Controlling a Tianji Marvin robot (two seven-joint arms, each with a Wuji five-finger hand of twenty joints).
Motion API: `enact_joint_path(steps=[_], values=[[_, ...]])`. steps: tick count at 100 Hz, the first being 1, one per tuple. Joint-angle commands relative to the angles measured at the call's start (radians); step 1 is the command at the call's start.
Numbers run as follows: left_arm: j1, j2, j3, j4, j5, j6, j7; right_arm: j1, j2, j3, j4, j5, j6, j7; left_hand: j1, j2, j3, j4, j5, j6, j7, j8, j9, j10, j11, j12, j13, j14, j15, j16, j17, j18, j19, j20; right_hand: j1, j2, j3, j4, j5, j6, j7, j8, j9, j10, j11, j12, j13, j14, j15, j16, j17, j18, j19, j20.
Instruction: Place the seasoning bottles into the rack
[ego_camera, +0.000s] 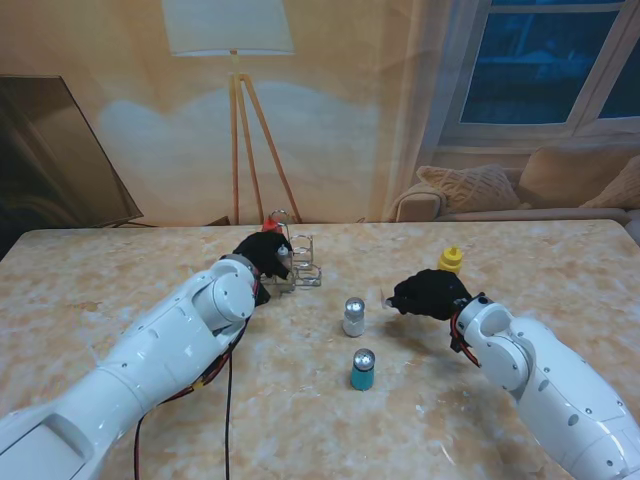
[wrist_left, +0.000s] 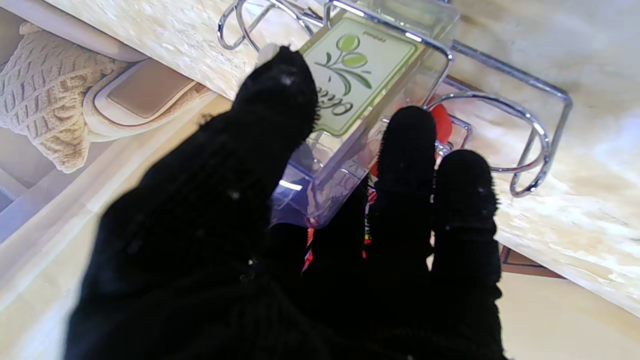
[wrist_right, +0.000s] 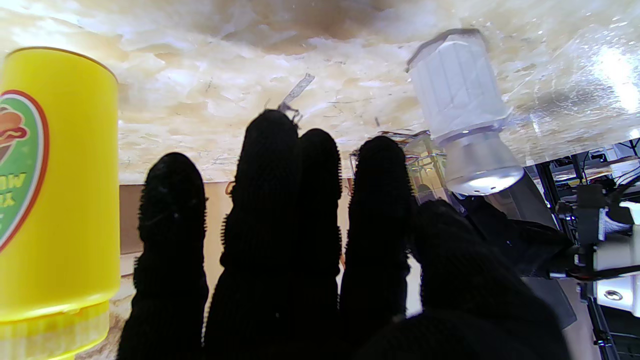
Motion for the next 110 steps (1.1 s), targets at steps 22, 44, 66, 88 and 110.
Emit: enact_joint_path(steps=[22,44,66,88,110], values=[[0.016,0.018,-0.009,-0.003,0.043,-0.061,-0.014,-0.01,-0.003,-0.001,-0.003,-0.005,-0.004,0.012,-0.216,0.125,0.272,0.062,0.093,0.104,-0.13,0.118,-0.075,0.094,0.209,-0.08,-0.145,0.036,-0.066,-0.077,-0.143,0.023,-0.093,-0.002,0.0,-0.004,0.018,-0.029,0.019,-0.021,0.006,-0.002,0.009,-0.004,0.005,0.002,0.014,-0.023,0.001,-0.007,-0.003,0.004,-0.007,0.014],[0.022,0.032,-0.017,-0.017,0.07,-0.082,-0.018,-0.009,-0.003,-0.002,-0.003,-0.005,-0.006,0.012,-0.292,0.112,0.326,0.114,0.073,0.132,-0.238,0.099,-0.136,0.103,0.169,-0.103,-0.233,0.05,-0.118,-0.121,-0.218,0.02,-0.162,-0.031,-0.002,-0.007,0.022,-0.03,0.02,-0.021,0.006,-0.004,0.012,-0.004,0.004,0.002,0.015,-0.026,0.0,-0.007,-0.002,0.004,-0.007,0.013],[0.038,0.041,-0.033,-0.051,0.081,-0.076,-0.023,-0.01,-0.003,-0.001,-0.003,-0.006,-0.005,0.011,-0.343,0.123,0.326,0.109,0.071,0.156,-0.284,0.092,-0.148,0.126,0.154,-0.112,-0.232,0.071,-0.126,-0.148,-0.2,0.047,-0.162,-0.042,-0.004,-0.008,0.024,-0.03,0.02,-0.021,0.007,-0.004,0.012,-0.004,0.004,0.002,0.015,-0.024,0.0,-0.006,-0.001,0.003,-0.007,0.013],[0.039,0.044,-0.033,-0.05,0.089,-0.093,-0.022,-0.012,-0.002,0.001,-0.005,-0.009,-0.006,0.01,-0.382,0.112,0.341,0.105,0.045,0.127,-0.333,0.087,-0.192,0.102,0.13,-0.121,-0.26,0.073,-0.136,-0.169,-0.22,0.036,-0.169,-0.048,-0.005,-0.009,0.027,-0.03,0.021,-0.022,0.008,-0.004,0.012,-0.004,0.004,0.003,0.018,-0.025,0.002,-0.006,-0.001,0.003,-0.007,0.013],[0.038,0.051,-0.034,-0.053,0.099,-0.116,-0.032,-0.012,-0.002,0.002,-0.005,-0.009,-0.006,0.01,-0.396,0.106,0.347,0.1,0.015,0.061,-0.324,0.097,-0.214,0.025,0.122,-0.125,-0.277,0.072,-0.146,-0.182,-0.231,0.022,-0.185,-0.057,-0.006,-0.01,0.029,-0.031,0.021,-0.022,0.009,-0.004,0.012,-0.002,0.005,0.003,0.018,-0.025,0.003,-0.005,-0.001,0.003,-0.007,0.013]])
